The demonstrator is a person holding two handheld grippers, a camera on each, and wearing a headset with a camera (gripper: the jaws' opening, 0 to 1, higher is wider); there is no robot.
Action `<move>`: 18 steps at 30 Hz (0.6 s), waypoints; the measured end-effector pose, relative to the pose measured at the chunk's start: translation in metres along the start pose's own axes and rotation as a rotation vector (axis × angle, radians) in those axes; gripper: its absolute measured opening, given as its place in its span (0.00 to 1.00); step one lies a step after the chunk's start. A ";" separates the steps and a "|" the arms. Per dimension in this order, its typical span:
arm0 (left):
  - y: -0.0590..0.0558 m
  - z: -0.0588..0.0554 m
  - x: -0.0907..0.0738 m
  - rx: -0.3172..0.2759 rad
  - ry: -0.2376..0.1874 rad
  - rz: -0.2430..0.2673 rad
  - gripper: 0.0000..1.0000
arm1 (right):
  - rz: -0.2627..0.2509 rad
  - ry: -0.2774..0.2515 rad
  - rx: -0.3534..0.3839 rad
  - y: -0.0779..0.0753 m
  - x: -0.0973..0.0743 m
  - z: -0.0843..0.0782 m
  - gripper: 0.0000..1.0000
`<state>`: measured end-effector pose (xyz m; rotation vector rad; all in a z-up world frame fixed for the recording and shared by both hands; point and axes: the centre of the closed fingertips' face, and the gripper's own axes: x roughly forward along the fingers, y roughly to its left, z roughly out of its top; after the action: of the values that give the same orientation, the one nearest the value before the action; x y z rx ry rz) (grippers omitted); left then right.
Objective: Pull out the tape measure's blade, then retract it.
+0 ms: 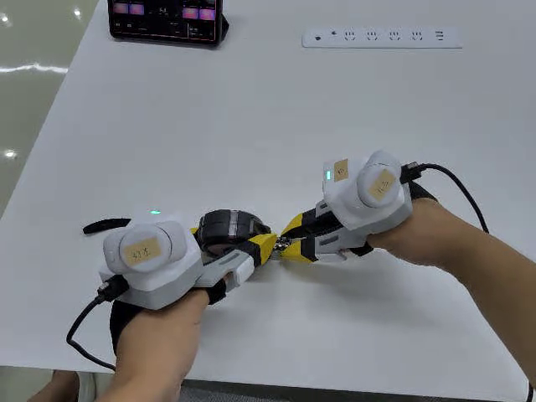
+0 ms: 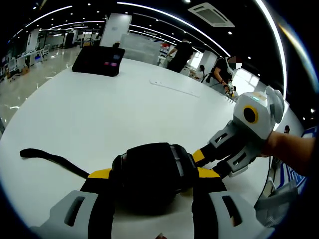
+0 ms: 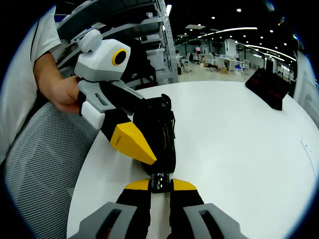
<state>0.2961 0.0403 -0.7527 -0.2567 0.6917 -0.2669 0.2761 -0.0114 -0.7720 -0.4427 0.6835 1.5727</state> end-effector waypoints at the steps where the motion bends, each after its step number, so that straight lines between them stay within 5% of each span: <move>1: 0.000 0.000 0.000 -0.001 0.001 0.000 0.58 | 0.000 -0.002 -0.002 0.000 0.000 0.001 0.10; 18: 0.001 0.002 0.001 -0.001 -0.003 0.000 0.59 | -0.002 -0.010 -0.016 -0.001 0.007 0.006 0.11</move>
<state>0.2980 0.0416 -0.7525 -0.2579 0.6893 -0.2660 0.2771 -0.0020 -0.7722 -0.4474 0.6629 1.5783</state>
